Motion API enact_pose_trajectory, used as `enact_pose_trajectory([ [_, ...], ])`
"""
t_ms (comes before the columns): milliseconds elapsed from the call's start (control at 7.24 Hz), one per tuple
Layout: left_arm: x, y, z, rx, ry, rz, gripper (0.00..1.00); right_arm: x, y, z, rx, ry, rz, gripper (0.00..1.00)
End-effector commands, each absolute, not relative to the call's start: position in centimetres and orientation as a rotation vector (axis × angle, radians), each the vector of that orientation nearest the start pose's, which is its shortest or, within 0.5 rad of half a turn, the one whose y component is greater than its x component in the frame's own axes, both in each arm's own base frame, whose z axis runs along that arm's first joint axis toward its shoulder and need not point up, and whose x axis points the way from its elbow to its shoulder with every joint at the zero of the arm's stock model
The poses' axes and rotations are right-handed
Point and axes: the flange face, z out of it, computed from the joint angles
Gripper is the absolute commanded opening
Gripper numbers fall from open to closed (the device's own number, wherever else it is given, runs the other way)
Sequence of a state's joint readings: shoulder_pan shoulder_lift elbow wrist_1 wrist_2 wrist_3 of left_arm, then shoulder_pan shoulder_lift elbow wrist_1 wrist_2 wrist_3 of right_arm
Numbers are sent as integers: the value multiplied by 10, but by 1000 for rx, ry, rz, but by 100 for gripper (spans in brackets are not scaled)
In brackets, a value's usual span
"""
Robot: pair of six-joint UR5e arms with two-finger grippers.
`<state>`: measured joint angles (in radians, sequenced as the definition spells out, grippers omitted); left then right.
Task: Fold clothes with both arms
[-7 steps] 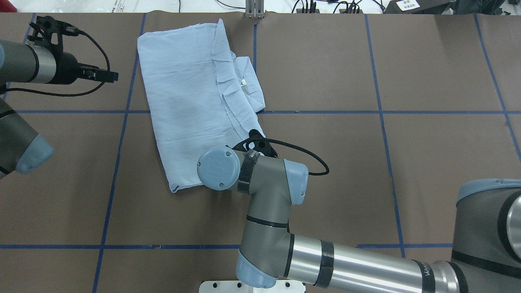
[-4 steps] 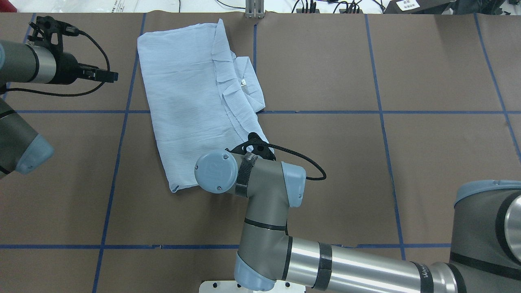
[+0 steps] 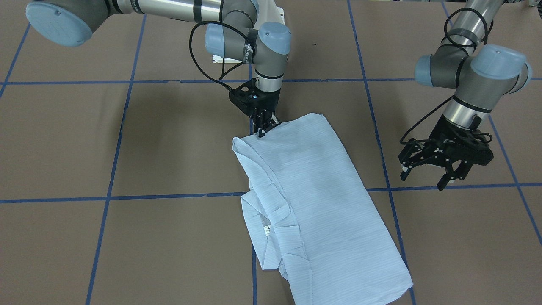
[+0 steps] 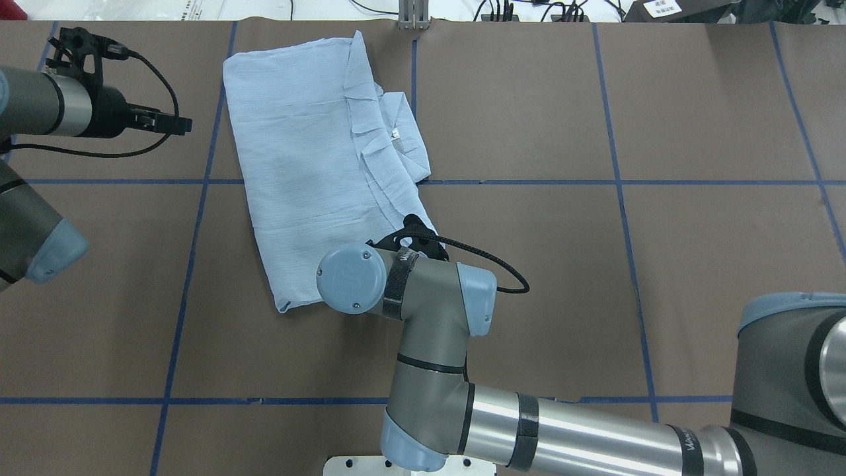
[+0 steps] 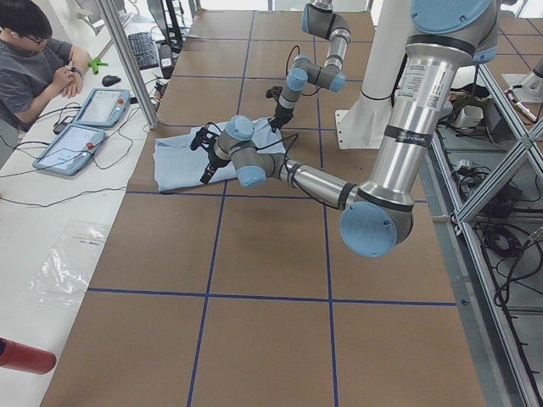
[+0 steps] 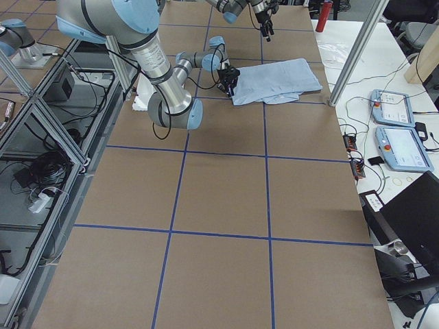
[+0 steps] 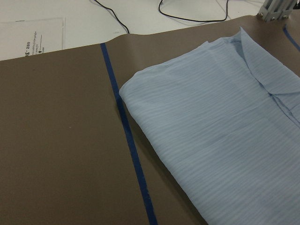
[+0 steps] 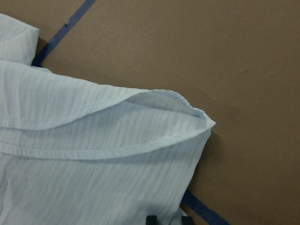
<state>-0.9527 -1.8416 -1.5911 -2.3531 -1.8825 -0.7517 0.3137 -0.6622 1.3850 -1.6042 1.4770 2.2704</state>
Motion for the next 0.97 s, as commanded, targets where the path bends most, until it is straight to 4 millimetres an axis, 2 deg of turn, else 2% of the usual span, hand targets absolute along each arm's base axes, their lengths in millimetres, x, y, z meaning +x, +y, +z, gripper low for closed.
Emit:
enact_pose_trajectory([
  [0,276,-564,414,648,895,50,100,-684,-380,177,-37,-727,1007,0],
  [276,276,-559,408,629,924,14,100,-683,-382,175,-34,-732,1006,0],
  [414,284,-545,388,602,989,-39,100,-683,-383,171,-32,-760,1007,0],
  [691,317,-465,362,456,1137,-135,100,-680,-384,168,-23,-773,1010,0],
  [829,333,-428,356,402,1170,-204,100,-679,-383,166,-24,-778,1009,0],
])
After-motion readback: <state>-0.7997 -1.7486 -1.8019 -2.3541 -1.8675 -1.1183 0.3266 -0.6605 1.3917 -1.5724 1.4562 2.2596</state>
